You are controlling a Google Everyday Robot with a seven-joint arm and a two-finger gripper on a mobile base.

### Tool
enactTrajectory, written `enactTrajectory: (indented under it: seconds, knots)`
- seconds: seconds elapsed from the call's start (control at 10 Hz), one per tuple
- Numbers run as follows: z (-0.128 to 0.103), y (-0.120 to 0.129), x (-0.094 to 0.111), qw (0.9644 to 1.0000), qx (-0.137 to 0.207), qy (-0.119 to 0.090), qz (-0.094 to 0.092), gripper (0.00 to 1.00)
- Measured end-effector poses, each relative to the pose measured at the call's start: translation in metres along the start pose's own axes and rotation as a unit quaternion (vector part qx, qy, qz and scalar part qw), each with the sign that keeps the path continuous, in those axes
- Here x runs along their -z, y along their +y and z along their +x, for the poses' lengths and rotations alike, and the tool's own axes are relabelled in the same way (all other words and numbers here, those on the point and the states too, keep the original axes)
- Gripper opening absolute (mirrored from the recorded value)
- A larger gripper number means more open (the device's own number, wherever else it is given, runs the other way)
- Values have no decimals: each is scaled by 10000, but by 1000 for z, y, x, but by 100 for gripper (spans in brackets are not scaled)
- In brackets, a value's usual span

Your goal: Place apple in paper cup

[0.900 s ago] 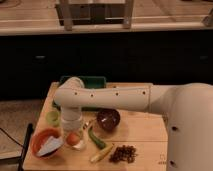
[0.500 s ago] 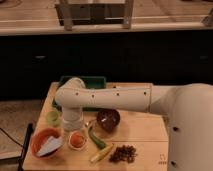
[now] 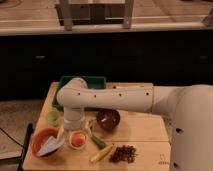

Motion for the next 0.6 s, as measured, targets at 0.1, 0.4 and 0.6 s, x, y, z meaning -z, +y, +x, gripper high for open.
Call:
enactTrajectory:
  seconds: [0.1, 0.4, 0.6]
  knots:
    - [1, 0, 0, 10000, -4, 9, -2, 80]
    - [4, 0, 1, 10000, -20, 49, 9, 80]
    - [5, 1, 1, 10000, -25, 64, 12, 80]
